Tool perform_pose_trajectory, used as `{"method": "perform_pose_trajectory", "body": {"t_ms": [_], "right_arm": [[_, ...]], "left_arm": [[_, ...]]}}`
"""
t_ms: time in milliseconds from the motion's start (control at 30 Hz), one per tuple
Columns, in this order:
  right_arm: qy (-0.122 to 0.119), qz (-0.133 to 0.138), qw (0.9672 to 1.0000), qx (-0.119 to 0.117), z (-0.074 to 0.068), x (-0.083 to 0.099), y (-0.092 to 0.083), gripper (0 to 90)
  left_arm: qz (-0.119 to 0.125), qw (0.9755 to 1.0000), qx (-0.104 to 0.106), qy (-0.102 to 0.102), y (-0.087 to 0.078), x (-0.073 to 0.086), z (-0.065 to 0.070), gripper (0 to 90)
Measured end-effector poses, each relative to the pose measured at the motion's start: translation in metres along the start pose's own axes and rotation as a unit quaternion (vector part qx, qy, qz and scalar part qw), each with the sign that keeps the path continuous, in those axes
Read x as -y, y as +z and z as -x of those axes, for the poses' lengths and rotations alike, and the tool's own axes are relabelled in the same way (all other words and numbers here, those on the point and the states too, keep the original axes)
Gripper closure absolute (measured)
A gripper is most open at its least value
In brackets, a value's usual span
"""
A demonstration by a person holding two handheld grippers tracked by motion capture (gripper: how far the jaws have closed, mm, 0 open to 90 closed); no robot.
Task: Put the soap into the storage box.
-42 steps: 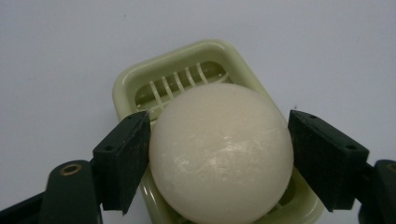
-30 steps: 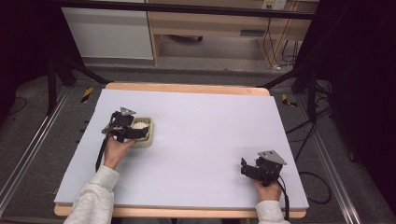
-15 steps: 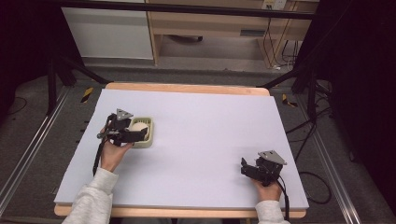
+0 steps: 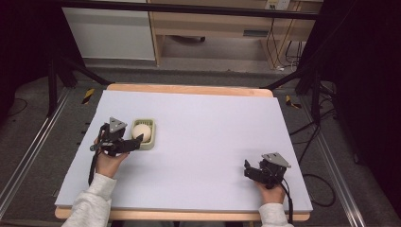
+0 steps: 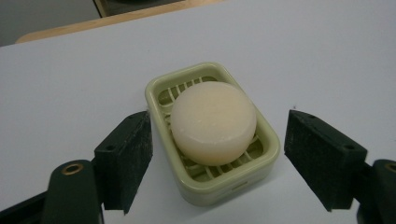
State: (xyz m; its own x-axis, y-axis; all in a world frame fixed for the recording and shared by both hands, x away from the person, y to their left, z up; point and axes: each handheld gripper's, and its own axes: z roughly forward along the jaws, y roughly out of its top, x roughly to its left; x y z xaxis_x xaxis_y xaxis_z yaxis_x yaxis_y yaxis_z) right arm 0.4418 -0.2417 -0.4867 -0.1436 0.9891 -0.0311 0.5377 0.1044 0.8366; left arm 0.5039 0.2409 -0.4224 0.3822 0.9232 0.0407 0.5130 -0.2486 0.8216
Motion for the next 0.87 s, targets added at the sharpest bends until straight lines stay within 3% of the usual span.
{"method": "perform_pose_trajectory", "body": {"t_ms": [467, 667, 867], "right_arm": [[0.001, 0.001, 1.0, -0.001, 0.0, 0.0, -0.001, 5.2], [0.0, 0.003, 1.0, -0.001, 0.0, 0.0, -0.001, 5.2], [-0.001, 0.006, 1.0, -0.001, 0.0, 0.0, -0.002, 5.2]], "left_arm": [[-0.013, 0.9996, -0.02, 0.012, -0.019, 0.032, -0.004, 18.6], [-0.035, 0.9992, -0.012, 0.017, -0.021, 0.05, -0.006, 19.7], [-0.033, 0.9993, -0.012, 0.014, -0.026, 0.057, -0.008, 19.1]]}}
